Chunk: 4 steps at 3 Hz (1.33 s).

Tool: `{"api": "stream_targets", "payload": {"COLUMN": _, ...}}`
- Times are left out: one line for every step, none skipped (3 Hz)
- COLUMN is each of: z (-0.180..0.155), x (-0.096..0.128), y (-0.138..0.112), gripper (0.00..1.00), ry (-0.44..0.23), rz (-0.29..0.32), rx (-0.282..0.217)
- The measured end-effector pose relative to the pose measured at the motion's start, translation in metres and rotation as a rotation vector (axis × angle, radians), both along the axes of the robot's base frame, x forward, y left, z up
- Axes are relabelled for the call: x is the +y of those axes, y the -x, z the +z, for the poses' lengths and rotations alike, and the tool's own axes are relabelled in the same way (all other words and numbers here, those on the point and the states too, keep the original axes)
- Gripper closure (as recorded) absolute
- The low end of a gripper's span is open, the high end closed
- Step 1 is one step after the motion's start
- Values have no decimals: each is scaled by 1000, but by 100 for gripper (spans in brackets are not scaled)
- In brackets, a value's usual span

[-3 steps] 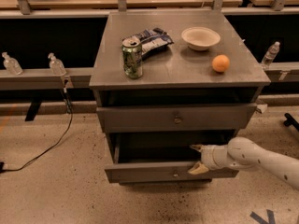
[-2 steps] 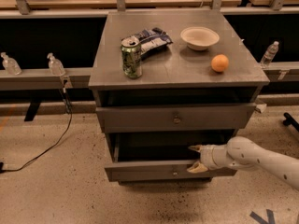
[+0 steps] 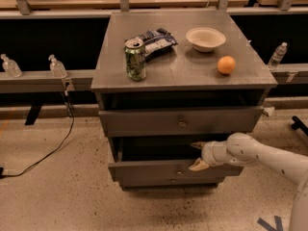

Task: Close middle drawer

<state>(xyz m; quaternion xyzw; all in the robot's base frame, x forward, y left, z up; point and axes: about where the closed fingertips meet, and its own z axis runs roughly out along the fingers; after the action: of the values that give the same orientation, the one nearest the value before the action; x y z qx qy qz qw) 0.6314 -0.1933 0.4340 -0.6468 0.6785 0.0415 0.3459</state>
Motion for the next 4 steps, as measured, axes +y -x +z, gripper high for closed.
{"api": "stream_targets", "payload": {"z": 8, "x": 8, "y": -23, "gripper": 39, "ry": 0, "rz": -2, "rx": -27}}
{"api": "stream_targets", "payload": {"z": 8, "x": 8, "y": -22, "gripper": 42, "ry": 0, "rz": -2, "rx": -27}}
{"api": "stream_targets", "payload": {"z": 8, "x": 13, "y": -32, "gripper": 42, "ry": -6, "rz": -13, "rx": -53}}
{"api": "stream_targets", "payload": {"z": 8, "x": 13, "y": -31, "gripper": 42, "ry": -6, "rz": -13, "rx": -53}}
